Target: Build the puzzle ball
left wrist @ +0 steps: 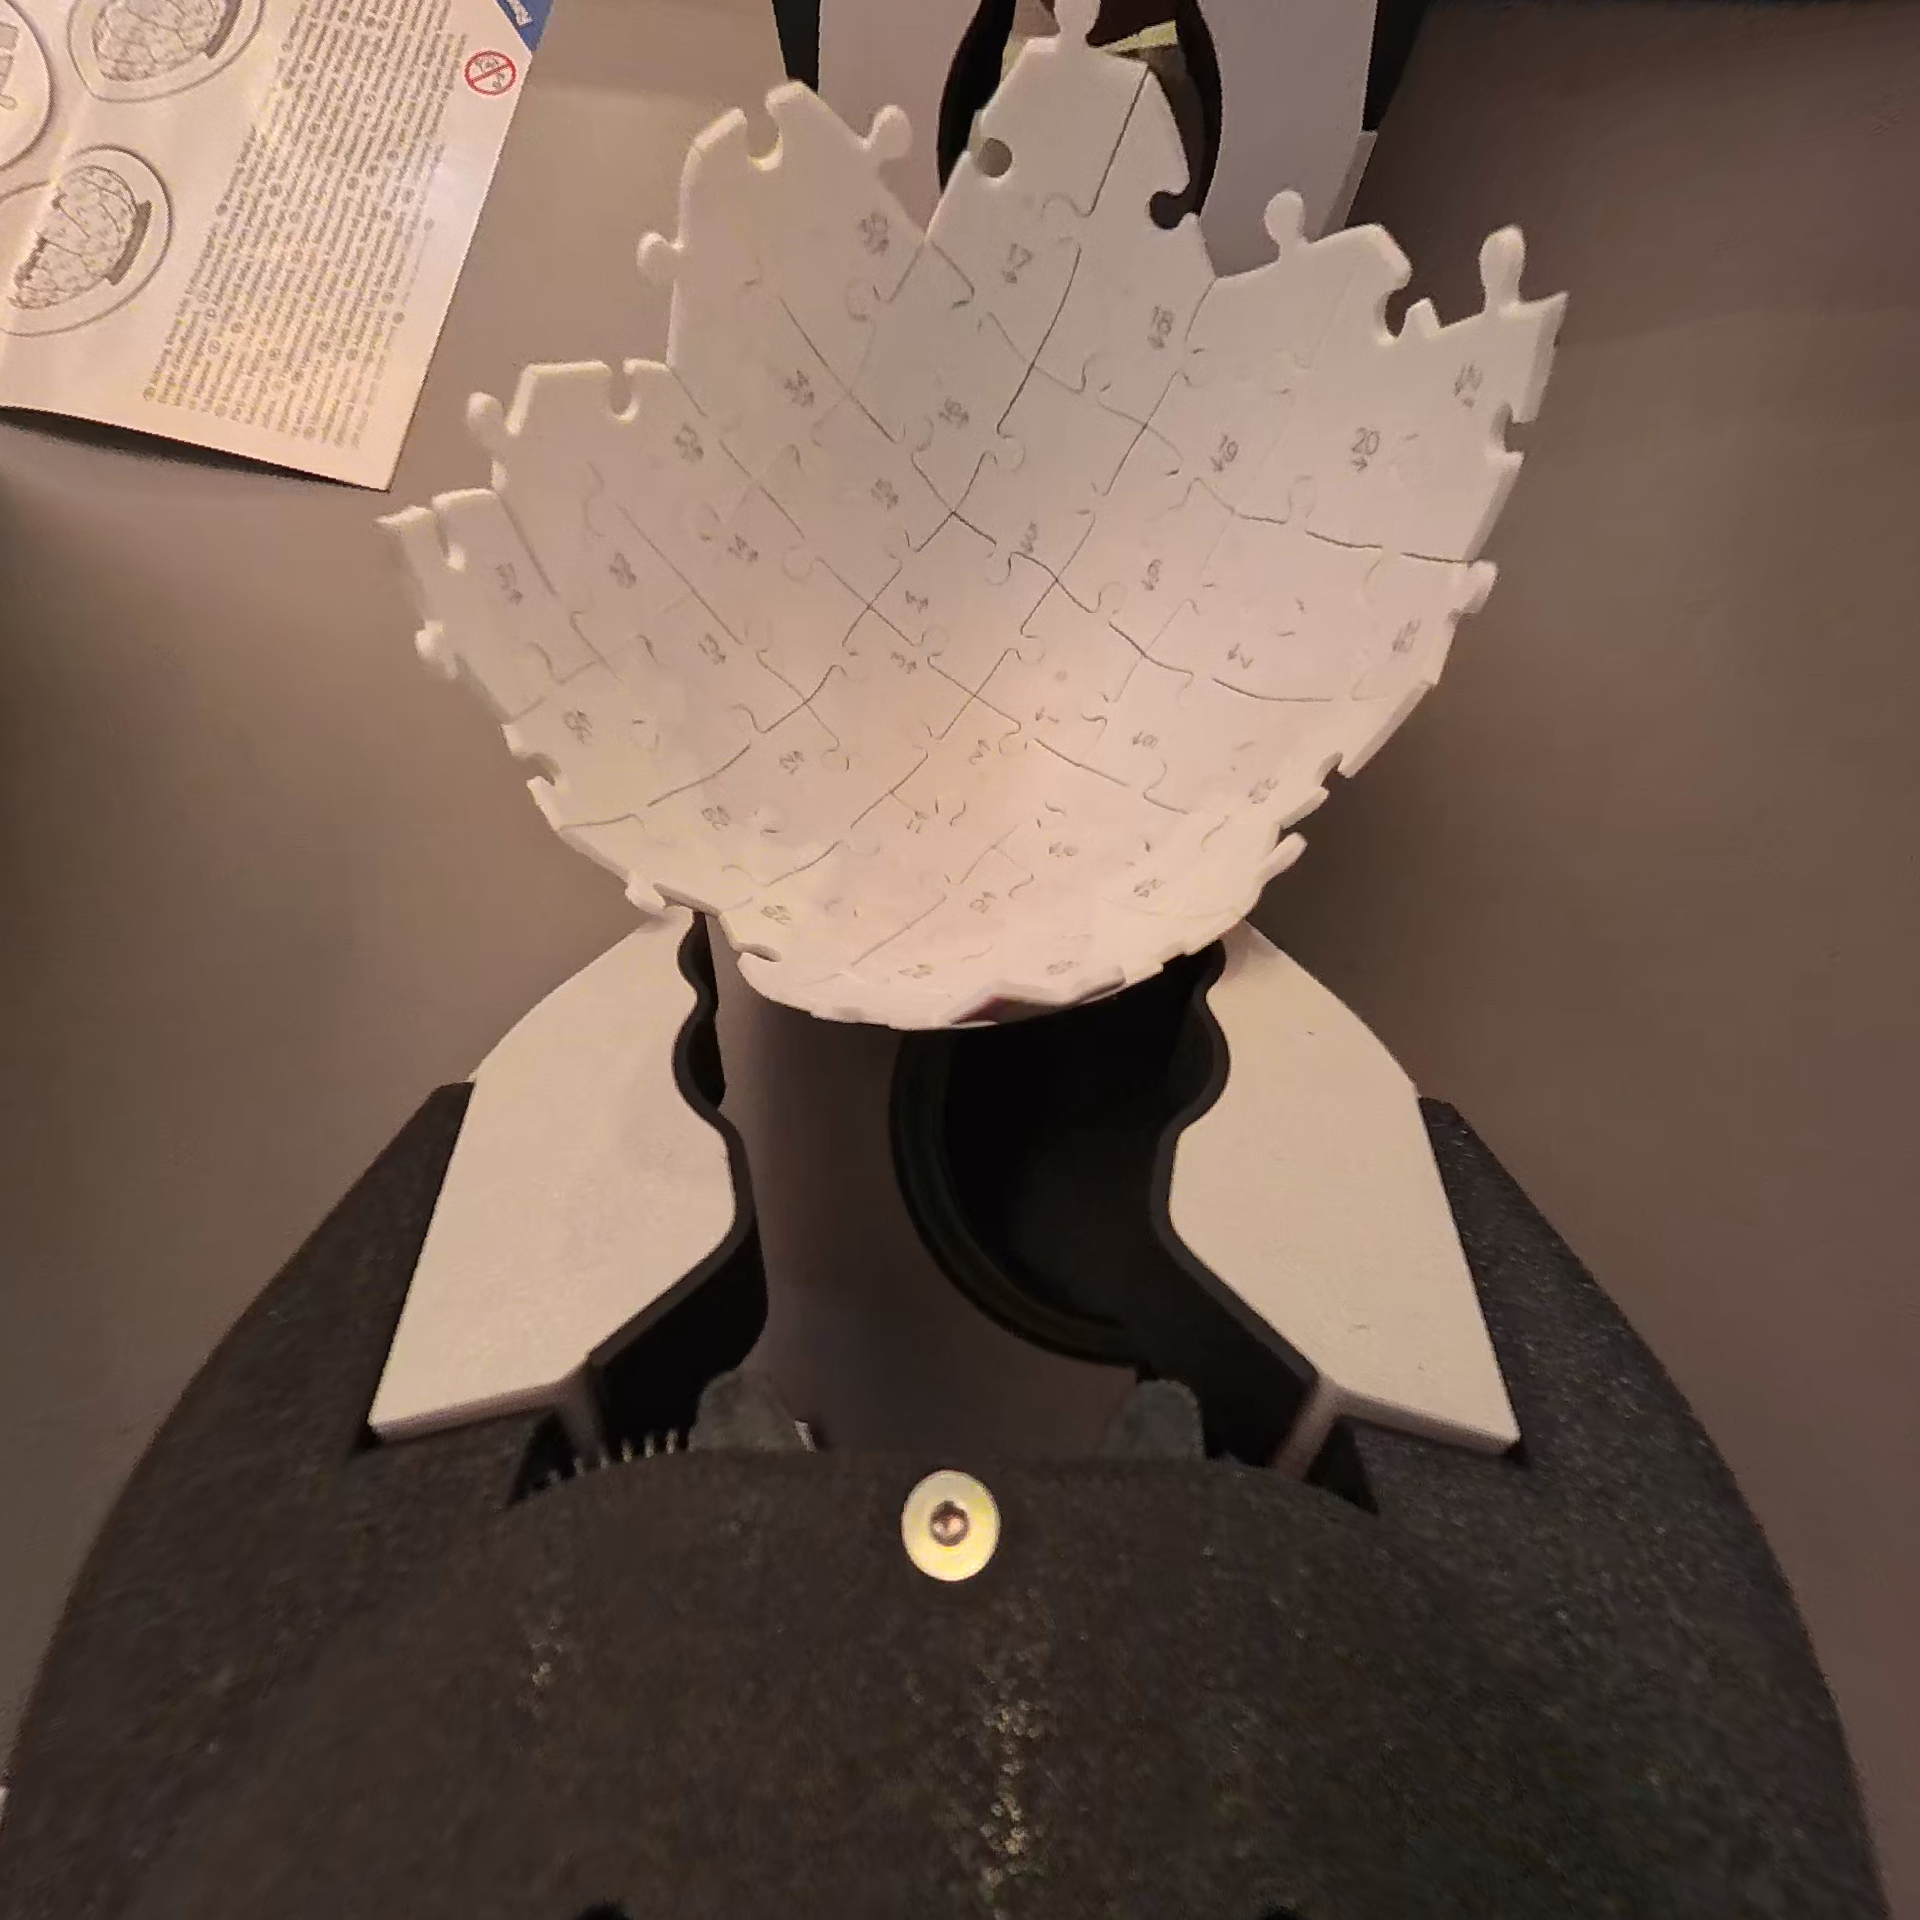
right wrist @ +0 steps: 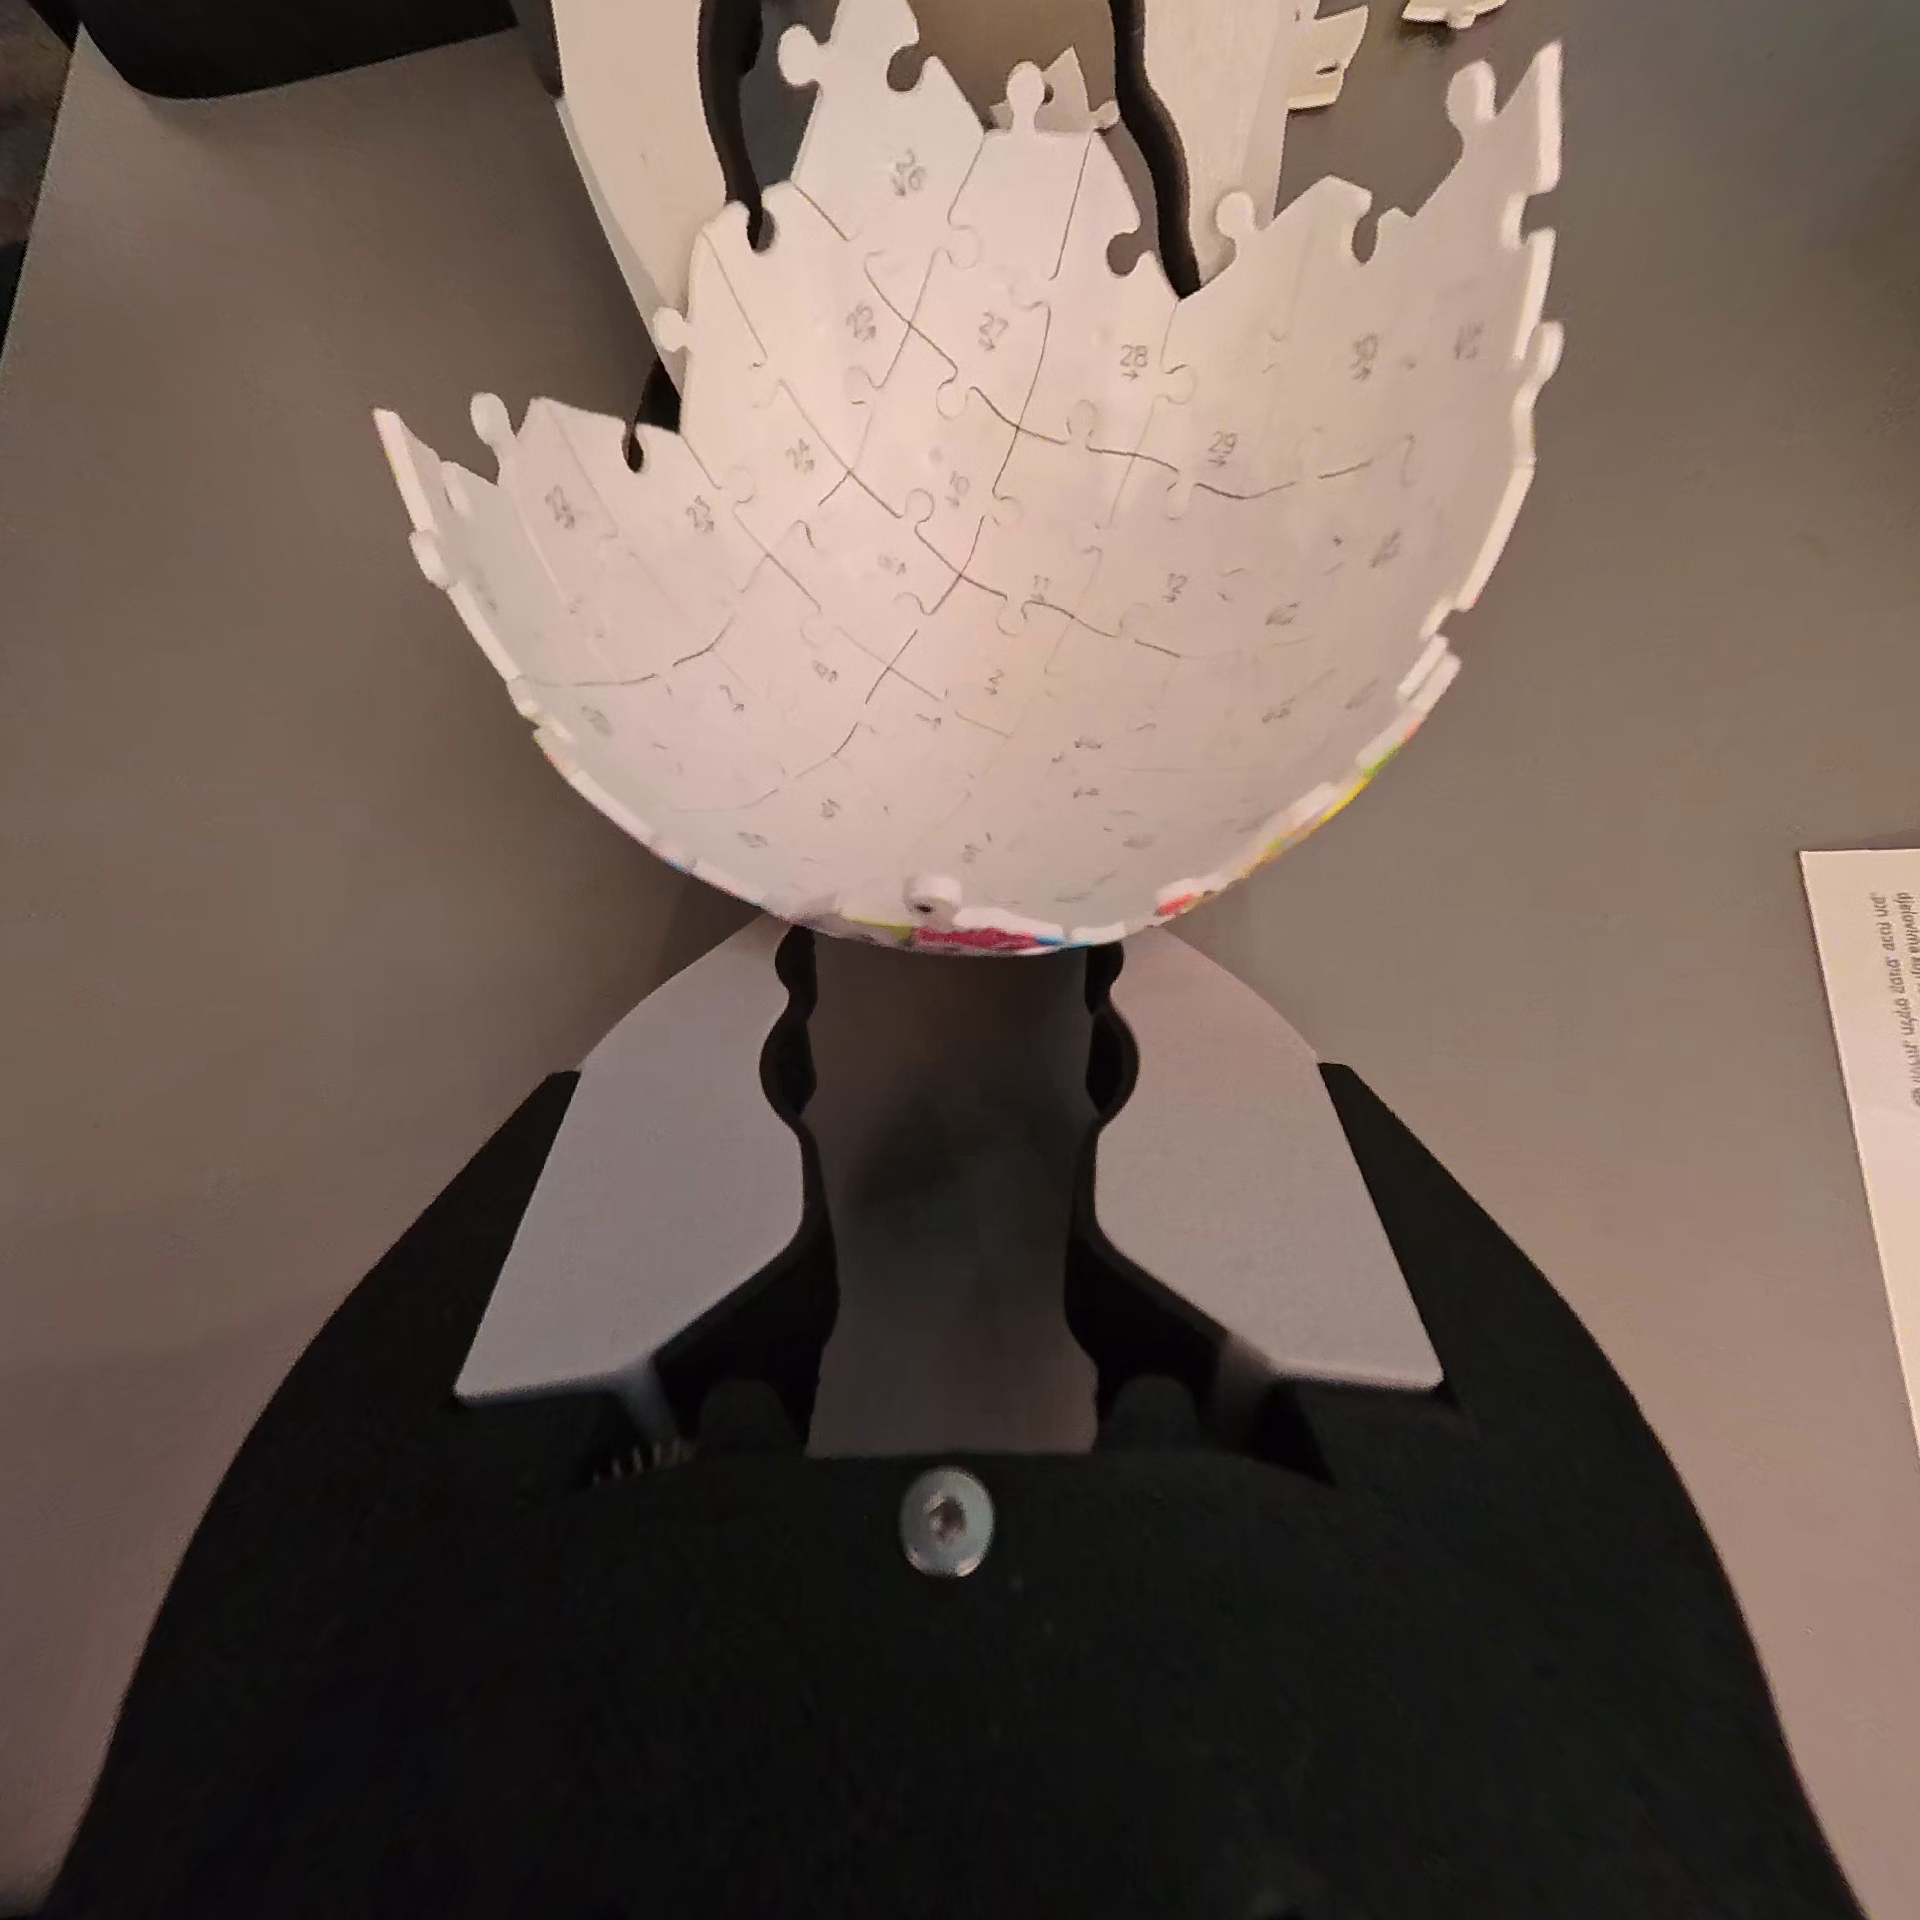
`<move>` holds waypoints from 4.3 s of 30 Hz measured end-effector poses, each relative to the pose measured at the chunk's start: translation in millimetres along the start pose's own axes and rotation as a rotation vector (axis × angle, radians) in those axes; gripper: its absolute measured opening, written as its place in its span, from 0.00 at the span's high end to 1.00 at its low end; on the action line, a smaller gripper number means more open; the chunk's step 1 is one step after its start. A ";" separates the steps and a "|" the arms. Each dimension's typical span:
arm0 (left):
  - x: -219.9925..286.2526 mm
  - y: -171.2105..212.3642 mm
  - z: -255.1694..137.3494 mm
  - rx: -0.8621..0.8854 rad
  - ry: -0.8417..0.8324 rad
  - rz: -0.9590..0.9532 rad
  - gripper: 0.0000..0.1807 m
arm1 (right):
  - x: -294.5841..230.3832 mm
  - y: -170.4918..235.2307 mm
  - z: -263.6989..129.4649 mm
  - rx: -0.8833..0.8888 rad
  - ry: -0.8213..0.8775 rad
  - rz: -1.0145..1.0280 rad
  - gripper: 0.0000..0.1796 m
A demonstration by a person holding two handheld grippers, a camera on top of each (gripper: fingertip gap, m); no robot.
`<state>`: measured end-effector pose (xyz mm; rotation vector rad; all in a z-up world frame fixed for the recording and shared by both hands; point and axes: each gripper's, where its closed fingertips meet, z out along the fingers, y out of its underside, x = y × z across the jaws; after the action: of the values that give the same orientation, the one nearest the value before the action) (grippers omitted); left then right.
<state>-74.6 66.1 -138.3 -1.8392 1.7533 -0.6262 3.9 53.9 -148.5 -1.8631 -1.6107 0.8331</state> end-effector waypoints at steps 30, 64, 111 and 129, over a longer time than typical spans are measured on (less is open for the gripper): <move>45.4 46.0 -71.0 0.026 -0.092 -0.132 0.52 | -40.7 -55.4 54.1 -0.152 -0.124 -0.142 0.71; 87.2 -3.2 -192.4 0.656 -0.525 -0.343 0.53 | 62.3 85.1 -148.4 -0.117 0.761 0.584 0.72; 162.0 -107.6 -112.6 0.885 -0.155 -0.659 0.99 | -171.4 -141.5 -60.5 0.403 0.775 -0.386 0.85; 184.3 -49.1 -101.1 0.065 0.029 -0.293 0.99 | -188.7 -151.3 -26.7 -0.128 -0.193 -0.266 0.94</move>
<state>-92.8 -121.9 -33.7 -2.0679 1.4735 -0.8151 -94.2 -111.0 1.2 -1.6420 -2.0213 0.8281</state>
